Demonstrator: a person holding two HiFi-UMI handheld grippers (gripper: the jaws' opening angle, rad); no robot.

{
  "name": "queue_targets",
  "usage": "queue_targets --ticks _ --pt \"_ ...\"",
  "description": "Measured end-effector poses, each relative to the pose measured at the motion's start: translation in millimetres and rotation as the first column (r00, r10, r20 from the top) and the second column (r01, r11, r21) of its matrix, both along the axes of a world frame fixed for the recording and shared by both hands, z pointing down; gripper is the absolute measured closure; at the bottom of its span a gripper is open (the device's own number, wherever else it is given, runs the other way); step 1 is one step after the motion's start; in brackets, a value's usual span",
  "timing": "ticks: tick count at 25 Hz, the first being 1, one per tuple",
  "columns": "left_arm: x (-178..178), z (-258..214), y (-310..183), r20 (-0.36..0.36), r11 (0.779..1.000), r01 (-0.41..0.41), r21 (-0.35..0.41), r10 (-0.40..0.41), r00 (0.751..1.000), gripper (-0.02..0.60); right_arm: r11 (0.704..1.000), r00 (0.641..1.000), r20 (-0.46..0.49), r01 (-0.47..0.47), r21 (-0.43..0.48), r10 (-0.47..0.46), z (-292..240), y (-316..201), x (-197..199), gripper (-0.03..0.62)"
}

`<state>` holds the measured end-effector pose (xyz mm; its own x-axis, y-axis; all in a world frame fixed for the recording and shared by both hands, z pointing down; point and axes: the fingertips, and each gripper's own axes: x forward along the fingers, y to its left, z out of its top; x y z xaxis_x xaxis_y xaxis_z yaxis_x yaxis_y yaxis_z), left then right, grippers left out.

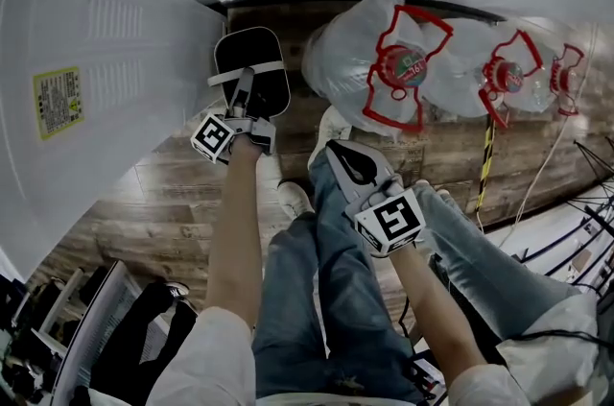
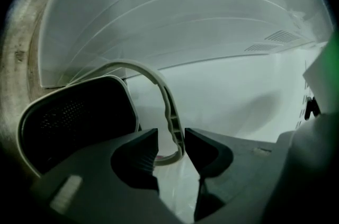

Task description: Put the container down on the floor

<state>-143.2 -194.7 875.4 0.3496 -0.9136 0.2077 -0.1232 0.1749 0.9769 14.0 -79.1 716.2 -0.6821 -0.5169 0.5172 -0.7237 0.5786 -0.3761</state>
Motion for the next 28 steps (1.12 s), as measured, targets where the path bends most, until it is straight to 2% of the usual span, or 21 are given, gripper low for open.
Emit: queue_targets --ticks 6,14,21,26,28 --pt "0.8 0.4 19.2 0.003 0.999 0.014 -0.035 -0.014 1.000 0.420 1.000 1.000 0.001 -0.003 -0.008 0.003 -3.0 3.7 -1.7 0.569" --pt "-7.0 11.3 30.5 0.079 0.997 0.005 -0.072 0.001 0.997 0.413 1.000 1.000 0.001 -0.001 0.003 0.001 -7.4 0.9 -6.0 0.569" --pt "-14.2 9.9 30.7 0.105 0.996 0.007 -0.088 0.002 0.994 0.413 1.000 1.000 0.009 -0.001 0.009 0.000 -10.7 1.4 -7.2 0.569" --pt "-12.6 1.6 25.8 0.071 0.997 0.019 -0.077 -0.013 0.997 0.413 1.000 1.000 0.017 0.000 0.019 0.000 -13.0 -0.9 -7.5 0.569" --pt "-12.7 1.9 22.1 0.078 0.997 0.019 -0.078 -0.013 0.997 0.413 1.000 1.000 0.014 0.002 0.014 -0.003 -12.0 0.2 -6.6 0.569"
